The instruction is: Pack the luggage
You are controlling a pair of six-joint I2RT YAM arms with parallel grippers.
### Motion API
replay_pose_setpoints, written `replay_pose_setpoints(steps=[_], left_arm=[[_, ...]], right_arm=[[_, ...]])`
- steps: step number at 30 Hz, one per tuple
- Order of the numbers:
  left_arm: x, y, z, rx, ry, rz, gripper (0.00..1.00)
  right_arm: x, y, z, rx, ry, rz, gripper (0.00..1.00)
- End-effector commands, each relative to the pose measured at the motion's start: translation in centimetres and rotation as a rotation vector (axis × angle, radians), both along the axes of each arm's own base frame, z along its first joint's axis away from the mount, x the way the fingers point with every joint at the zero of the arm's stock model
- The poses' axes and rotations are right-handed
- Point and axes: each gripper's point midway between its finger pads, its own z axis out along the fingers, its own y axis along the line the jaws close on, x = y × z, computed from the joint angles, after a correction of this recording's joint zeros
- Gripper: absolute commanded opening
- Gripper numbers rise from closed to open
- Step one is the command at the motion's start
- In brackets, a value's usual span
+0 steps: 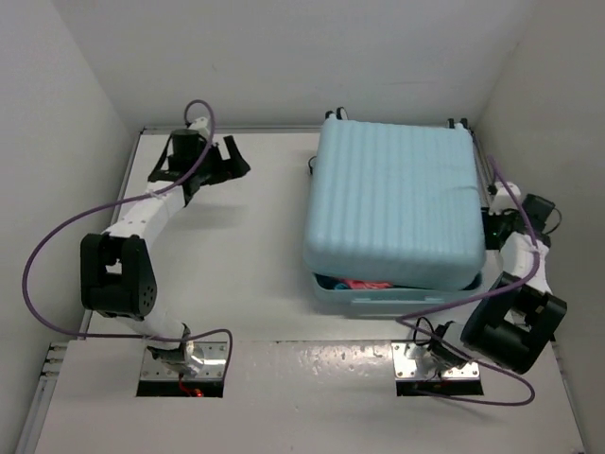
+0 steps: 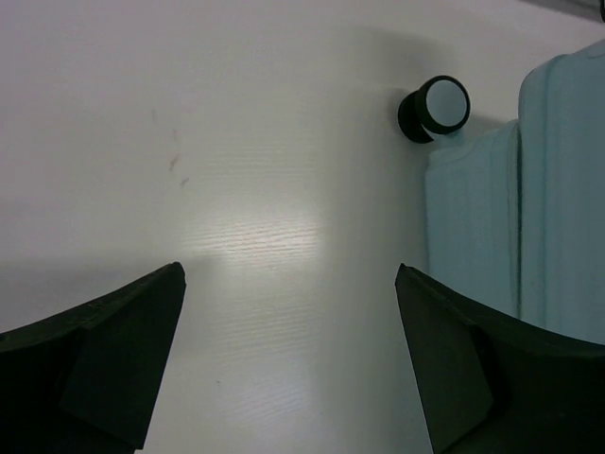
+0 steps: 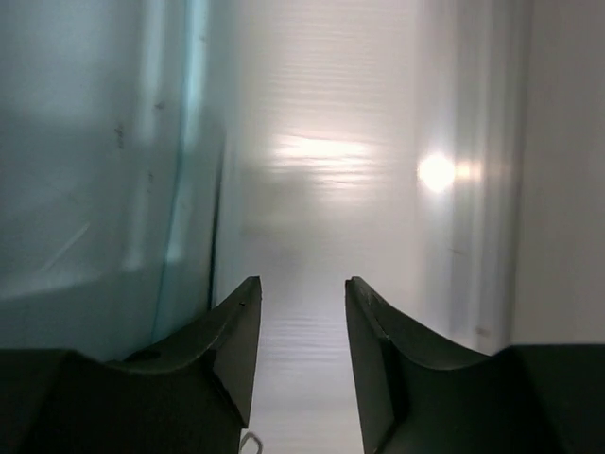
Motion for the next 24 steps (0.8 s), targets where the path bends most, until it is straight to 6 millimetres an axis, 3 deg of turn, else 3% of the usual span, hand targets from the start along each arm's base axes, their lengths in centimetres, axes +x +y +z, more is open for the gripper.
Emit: replay_pose_setpoints(steps=[1,3,4,6,7,8,9,11,13,14,15,16,17,18,21,24], left_arm=[[0.0,2.1,3.1,-0.116,-0.057,0.043,0.99],[0.2,3.9,3.6,-0.116,-0.07,0.082,0.99],[0.3,4.6,3.6,-0.115,-0.071,0.096,0.99],[0.2,6.1,4.4,-0.106,-0.096,0.125,0.99],[0.1,6.6,4.2,-0.106,-0.083,0.136,0.99],[0.0,7.1,4.0,-0.105,-0.072,0.148,0.99],[-0.1,7.7,3.9,-0.091,-0.062,0.166,0.99],[-0.5,9.8,5.0,-0.04,-0.096,0.233,0.99],[-1.1,11.5,6.0,0.016,-0.139,0.299,0.99],[-1.7,12.6,8.0,0.05,-0.202,0.355,0.99],[-2.1,13.2,8.8,0.063,-0.231,0.388,0.99],[-2.5,13.9,9.5,0.098,-0.26,0.412,0.99],[-3.2,14.8,10.7,0.124,-0.298,0.461,0.99],[-3.5,15.2,11.3,0.143,-0.314,0.482,0.99],[-4.7,16.5,11.4,0.214,-0.305,0.541,0.99],[-5.7,16.6,10.5,0.224,-0.272,0.549,0.99]], right_arm=[[-4.4,19.2,-2.2,0.539,0.165,0.402,0.44],[-4.0,21.6,-0.6,0.573,0.109,0.464,0.44],[-4.1,24.8,-0.1,0.582,0.11,0.56,0.45],[-4.0,28.7,2.0,0.614,0.05,0.685,0.46],[-2.8,30.4,4.1,0.64,-0.033,0.737,0.48],[-4.0,33.5,5.7,0.718,0.0,0.782,0.48],[-3.9,34.5,7.6,0.713,-0.076,0.837,0.48],[-3.7,35.3,9.4,0.705,-0.137,0.846,0.47],[-3.2,34.5,9.8,0.67,-0.2,0.803,0.42],[-3.0,33.6,10.9,0.656,-0.262,0.789,0.35],[-3.6,32.9,8.7,0.656,-0.238,0.752,0.32],[-3.0,31.9,10.6,0.6,-0.365,0.733,0.29],[-2.3,31.1,10.9,0.566,-0.425,0.702,0.28],[-2.0,30.0,9.1,0.527,-0.432,0.641,0.28],[-1.0,28.6,9.1,0.422,-0.505,0.613,0.44],[1.1,26.5,6.9,0.318,-0.468,0.523,0.44]])
